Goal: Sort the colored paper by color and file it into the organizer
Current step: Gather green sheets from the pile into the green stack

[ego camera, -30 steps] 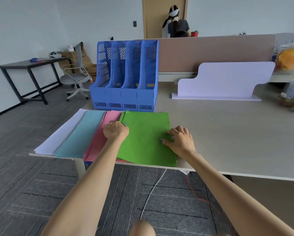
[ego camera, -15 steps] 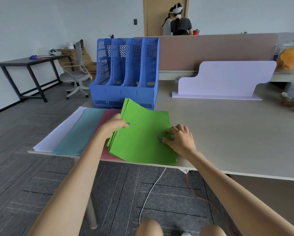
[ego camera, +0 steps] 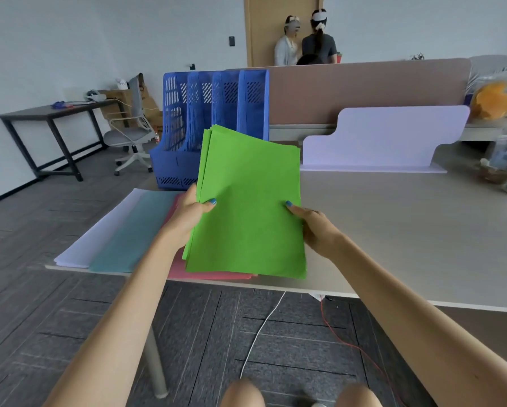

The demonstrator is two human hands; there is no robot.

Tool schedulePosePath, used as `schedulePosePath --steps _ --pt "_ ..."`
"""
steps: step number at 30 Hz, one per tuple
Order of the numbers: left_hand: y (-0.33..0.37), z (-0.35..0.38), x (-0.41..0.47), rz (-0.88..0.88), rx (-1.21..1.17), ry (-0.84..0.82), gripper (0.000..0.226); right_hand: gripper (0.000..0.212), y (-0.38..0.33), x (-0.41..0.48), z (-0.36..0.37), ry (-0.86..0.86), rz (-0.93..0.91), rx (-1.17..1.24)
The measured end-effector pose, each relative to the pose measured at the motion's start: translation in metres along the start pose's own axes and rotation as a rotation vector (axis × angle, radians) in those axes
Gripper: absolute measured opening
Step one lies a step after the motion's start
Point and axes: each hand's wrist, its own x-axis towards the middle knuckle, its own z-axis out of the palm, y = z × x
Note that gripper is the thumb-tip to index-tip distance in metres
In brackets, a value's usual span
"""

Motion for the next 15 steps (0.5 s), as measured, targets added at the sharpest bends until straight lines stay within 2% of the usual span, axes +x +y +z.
schedulePosePath --steps 3,5,7,11,15 --pt "0.007 0.012 0.000 0.018 -0.026 -0.039 0.077 0.032 -0.013 0.002 -0.003 -0.111 0.047 0.041" --pt "0.012 0.019 0.005 0.027 -0.044 -0.050 0.077 0.031 -0.021 0.007 -0.004 -0.112 0.034 -0.013" --pt "0.021 0.027 0.010 0.060 -0.065 -0.039 0.076 0.030 -0.031 0.014 -0.005 -0.078 -0.040 -0.033" --pt "0.044 0.038 0.019 0.157 -0.113 0.019 0.074 0.015 -0.064 0.014 -0.002 -0.013 -0.278 -0.076" --pt "0.058 0.041 0.013 0.281 -0.181 0.083 0.078 0.019 -0.081 0.006 -0.005 -0.006 -0.395 -0.102"
